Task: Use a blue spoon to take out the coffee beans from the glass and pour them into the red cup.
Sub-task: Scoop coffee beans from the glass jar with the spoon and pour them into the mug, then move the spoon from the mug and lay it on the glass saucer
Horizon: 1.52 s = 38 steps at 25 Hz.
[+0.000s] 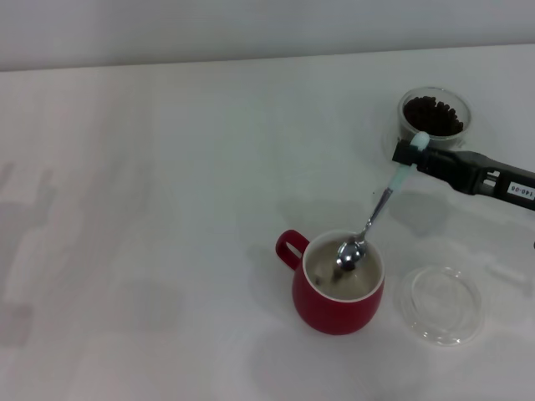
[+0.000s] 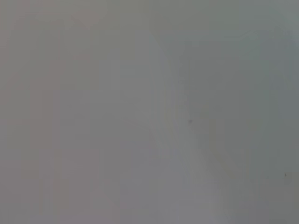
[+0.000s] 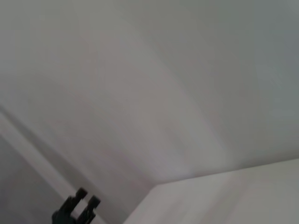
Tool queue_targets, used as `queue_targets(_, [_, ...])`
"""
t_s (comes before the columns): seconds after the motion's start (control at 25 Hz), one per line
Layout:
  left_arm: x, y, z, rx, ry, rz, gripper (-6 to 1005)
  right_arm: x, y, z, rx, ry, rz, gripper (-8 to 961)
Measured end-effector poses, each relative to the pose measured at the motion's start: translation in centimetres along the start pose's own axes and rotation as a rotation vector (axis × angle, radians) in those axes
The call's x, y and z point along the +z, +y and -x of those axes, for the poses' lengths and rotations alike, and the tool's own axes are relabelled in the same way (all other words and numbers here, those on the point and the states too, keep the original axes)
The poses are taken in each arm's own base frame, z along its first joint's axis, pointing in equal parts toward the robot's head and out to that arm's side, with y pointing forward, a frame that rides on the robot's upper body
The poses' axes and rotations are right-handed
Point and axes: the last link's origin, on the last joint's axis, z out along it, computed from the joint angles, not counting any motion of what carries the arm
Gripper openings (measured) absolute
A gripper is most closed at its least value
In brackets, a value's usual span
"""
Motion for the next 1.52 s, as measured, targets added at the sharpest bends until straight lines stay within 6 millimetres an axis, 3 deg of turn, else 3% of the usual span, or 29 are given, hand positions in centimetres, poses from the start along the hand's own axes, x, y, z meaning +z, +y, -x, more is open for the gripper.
queue_targets(0.6, [0.3,0.1,0.1,0.002,-0.006,0.005,652,0.1,1.7,0.9,-0.108,0.008,0.114,195])
queue_targets(1.12, [0.5,-0.2,0.0,0.006,-0.003,-0.001,651,-0.1,2.8,1.9,-0.034,-0.041,0.193,197])
queue_targets(1.52, [0.7,-0.4,0.2,0.015,-0.012,0.001,651,-1.8,2.3,2.8,0.023,-0.077,0.162,199])
